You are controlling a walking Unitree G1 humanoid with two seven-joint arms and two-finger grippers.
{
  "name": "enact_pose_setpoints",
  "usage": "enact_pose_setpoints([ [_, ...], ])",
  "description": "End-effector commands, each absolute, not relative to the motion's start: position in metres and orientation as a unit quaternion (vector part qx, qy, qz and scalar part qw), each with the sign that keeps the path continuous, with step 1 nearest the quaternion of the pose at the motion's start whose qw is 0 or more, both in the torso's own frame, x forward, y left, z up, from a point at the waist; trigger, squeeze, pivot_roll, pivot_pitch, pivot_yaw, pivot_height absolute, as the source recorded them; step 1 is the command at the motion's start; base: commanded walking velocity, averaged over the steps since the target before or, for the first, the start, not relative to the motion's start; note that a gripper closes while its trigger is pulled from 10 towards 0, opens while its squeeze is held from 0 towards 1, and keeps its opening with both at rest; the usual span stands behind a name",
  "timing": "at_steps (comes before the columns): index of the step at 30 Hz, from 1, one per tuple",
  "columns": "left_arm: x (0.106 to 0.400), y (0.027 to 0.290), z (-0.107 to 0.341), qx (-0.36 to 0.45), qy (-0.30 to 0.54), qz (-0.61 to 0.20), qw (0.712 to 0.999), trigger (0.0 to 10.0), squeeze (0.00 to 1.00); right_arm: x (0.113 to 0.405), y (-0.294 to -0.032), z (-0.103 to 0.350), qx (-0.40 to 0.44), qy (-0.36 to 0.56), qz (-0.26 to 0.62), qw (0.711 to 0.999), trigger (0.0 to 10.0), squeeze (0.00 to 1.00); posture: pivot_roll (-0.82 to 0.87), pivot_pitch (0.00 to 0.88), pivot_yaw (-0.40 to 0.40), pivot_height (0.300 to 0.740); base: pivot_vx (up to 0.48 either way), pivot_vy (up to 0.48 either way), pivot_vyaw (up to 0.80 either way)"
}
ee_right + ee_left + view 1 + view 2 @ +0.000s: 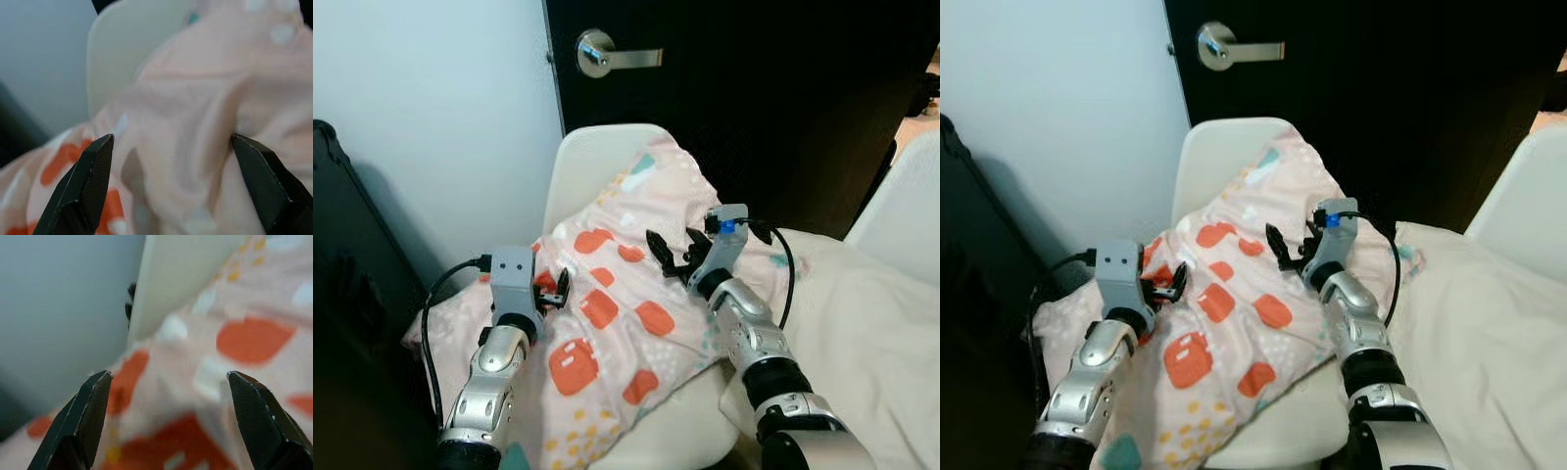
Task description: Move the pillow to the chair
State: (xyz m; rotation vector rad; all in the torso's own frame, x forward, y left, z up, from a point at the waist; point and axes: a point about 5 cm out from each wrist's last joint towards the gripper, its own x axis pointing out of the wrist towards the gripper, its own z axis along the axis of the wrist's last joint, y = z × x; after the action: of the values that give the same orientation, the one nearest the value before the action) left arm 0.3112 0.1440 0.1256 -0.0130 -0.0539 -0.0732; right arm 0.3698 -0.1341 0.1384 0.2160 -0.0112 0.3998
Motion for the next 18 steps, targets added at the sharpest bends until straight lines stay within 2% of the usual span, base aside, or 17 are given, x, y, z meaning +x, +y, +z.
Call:
enact_pose_setpoints([
  [1, 0.313, 0.147, 0.129, 0.002, -0.029, -0.033, 0.999, 10.0, 0.00, 0.369, -0.130, 0.137, 0.116, -0.004, 0.204, 0.972, 10.0, 0.00, 0.12, 0.000, 0.030, 0.620, 0.000, 0.000, 0.00],
  [2, 0.313, 0.145, 0.129, 0.004, -0.026, -0.036, 0.999, 10.0, 0.00, 0.369, -0.130, 0.137, 0.117, -0.005, 0.203, 0.972, 10.0, 0.00, 0.12, 0.000, 0.031, 0.625, 0.000, 0.000, 0.00],
  [15, 0.312, 0.136, 0.124, 0.021, -0.010, -0.059, 0.998, 10.0, 0.00, 0.369, -0.133, 0.137, 0.123, -0.010, 0.197, 0.973, 10.0, 0.00, 0.12, 0.000, 0.034, 0.660, -0.480, 0.000, 0.00],
  [18, 0.312, 0.137, 0.125, 0.018, -0.014, -0.058, 0.998, 10.0, 0.00, 0.370, -0.133, 0.138, 0.122, -0.010, 0.195, 0.973, 10.0, 0.00, 0.12, 0.000, 0.034, 0.669, 0.000, 0.000, 0.00],
])
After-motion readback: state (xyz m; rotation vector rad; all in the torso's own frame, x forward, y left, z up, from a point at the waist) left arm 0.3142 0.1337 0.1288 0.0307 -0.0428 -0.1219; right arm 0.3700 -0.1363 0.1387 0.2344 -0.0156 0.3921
